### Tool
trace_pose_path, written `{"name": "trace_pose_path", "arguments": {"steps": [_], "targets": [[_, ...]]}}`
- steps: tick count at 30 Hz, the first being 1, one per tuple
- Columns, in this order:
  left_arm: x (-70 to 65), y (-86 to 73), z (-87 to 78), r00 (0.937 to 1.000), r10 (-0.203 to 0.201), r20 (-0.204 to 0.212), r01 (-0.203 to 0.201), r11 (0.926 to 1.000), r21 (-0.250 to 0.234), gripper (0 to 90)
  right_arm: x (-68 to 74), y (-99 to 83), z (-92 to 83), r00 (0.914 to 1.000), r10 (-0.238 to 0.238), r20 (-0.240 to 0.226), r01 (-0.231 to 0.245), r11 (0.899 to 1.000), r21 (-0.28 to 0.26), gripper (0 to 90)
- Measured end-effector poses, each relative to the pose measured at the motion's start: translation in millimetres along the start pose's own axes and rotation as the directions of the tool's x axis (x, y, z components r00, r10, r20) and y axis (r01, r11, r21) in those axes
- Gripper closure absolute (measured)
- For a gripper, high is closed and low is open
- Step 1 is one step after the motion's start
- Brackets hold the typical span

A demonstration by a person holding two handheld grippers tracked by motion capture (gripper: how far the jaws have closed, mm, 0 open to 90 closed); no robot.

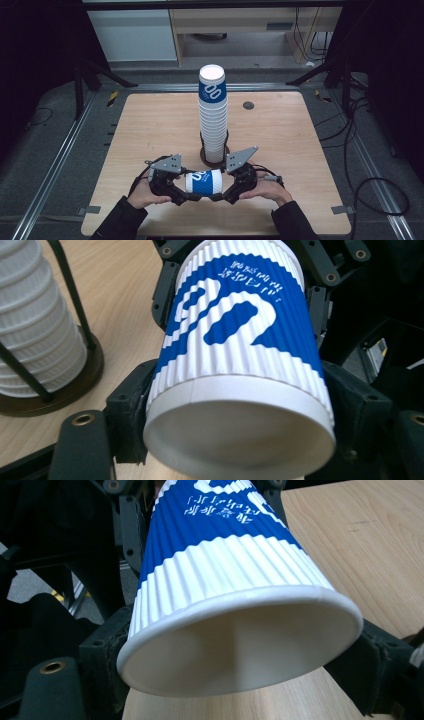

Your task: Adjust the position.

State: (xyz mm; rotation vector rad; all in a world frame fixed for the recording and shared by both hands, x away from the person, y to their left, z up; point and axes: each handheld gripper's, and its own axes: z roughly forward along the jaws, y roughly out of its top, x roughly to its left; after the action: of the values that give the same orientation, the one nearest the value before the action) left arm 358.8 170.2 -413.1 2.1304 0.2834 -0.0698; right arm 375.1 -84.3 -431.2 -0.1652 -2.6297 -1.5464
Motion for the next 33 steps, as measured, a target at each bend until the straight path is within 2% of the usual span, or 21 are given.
{"name": "trace_pose_path", "arguments": {"steps": [4,6,8,9,10,11,12,13,14,15,16,18,19,21,26,28,30,33], "targets": [[2.1,-0.4,-5.1,0.9999,-0.012,-0.009,0.012,0.9999,-0.006,21.9,-1.6,-1.4,-2.1,0.9999,0.004,0.013,-0.004,1.000,0.017,16.6],[3.2,-0.6,-8.3,0.9998,-0.010,-0.017,0.010,0.9999,0.007,20.5,-2.1,-1.5,-4.0,0.9997,0.000,0.025,-0.001,1.000,0.024,16.6],[3.8,-0.8,-10.6,0.9996,-0.006,-0.028,0.008,0.9990,0.045,18.7,-2.2,-1.9,-5.9,0.9989,-0.007,0.045,0.005,0.999,0.046,16.5],[4.5,-1.3,-9.9,0.9992,-0.001,-0.041,0.004,0.9964,0.085,18.5,-2.3,-2.2,-5.6,0.9987,-0.011,0.050,0.008,0.999,0.054,16.4],[4.5,-1.3,-9.9,0.9992,-0.001,-0.041,0.004,0.9964,0.085,17.7,-2.3,-2.2,-5.6,0.9987,-0.011,0.050,0.008,0.999,0.054,16.4],[4.5,-2.4,-7.1,0.9982,0.005,-0.060,0.002,0.9924,0.123,18.0,-2.6,-3.1,-3.4,0.9984,-0.013,0.055,0.009,0.997,0.074,16.4],[4.5,-2.4,-7.1,0.9982,0.005,-0.060,0.002,0.9924,0.123,17.8,-2.6,-3.1,-3.4,0.9984,-0.013,0.055,0.009,0.997,0.074,16.4],[4.5,-3.3,-4.3,0.9982,0.008,-0.059,0.000,0.9887,0.150,17.8,-2.6,-3.3,-2.2,0.9981,-0.016,0.059,0.011,0.996,0.088,16.3],[4.5,-4.3,0.1,0.9979,0.022,-0.061,-0.010,0.9820,0.189,17.6,-1.9,-4.3,2.5,0.9978,-0.027,0.061,0.019,0.992,0.124,16.2],[4.1,-5.0,3.7,0.9982,0.027,-0.054,-0.015,0.9766,0.214,17.3,-1.8,-4.6,4.4,0.9977,-0.034,0.059,0.026,0.991,0.135,16.2],[4.1,-5.0,3.7,0.9982,0.027,-0.054,-0.015,0.9766,0.214,17.0,-1.8,-4.6,4.4,0.9977,-0.034,0.059,0.026,0.991,0.135,16.2],[3.1,-5.8,8.8,0.9981,0.030,-0.053,-0.017,0.9720,0.234,17.2,-0.6,-5.4,10.0,0.9980,-0.041,0.049,0.032,0.986,0.165,16.1],[2.5,-6.5,13.8,0.9983,0.037,-0.045,-0.024,0.9667,0.255,17.4,0.4,-5.7,13.7,0.9981,-0.044,0.044,0.035,0.983,0.181,16.1],[1.7,-7.4,17.7,0.9984,0.038,-0.042,-0.025,0.9612,0.275,18.5,1.5,-5.6,16.4,0.9981,-0.050,0.036,0.042,0.981,0.189,16.0],[0.7,-8.9,22.6,0.9991,0.040,-0.014,-0.034,0.9557,0.292,27.0,3.0,-4.8,18.6,0.9982,-0.054,0.028,0.047,0.979,0.199,16.0],[0.7,-9.3,23.6,0.9991,0.040,-0.015,-0.033,0.9540,0.298,27.5,3.0,-5.5,19.1,0.9982,-0.054,0.025,0.047,0.977,0.207,15.9],[0.8,-9.6,23.9,0.9990,0.042,-0.017,-0.035,0.9547,0.296,27.8,2.4,-5.8,19.1,0.9980,-0.058,0.026,0.051,0.976,0.210,15.7],[1.2,-9.4,23.3,0.9990,0.044,-0.012,-0.039,0.9599,0.277,27.9,1.5,-6.4,18.1,0.9985,-0.049,0.025,0.043,0.978,0.203,14.4]]}}
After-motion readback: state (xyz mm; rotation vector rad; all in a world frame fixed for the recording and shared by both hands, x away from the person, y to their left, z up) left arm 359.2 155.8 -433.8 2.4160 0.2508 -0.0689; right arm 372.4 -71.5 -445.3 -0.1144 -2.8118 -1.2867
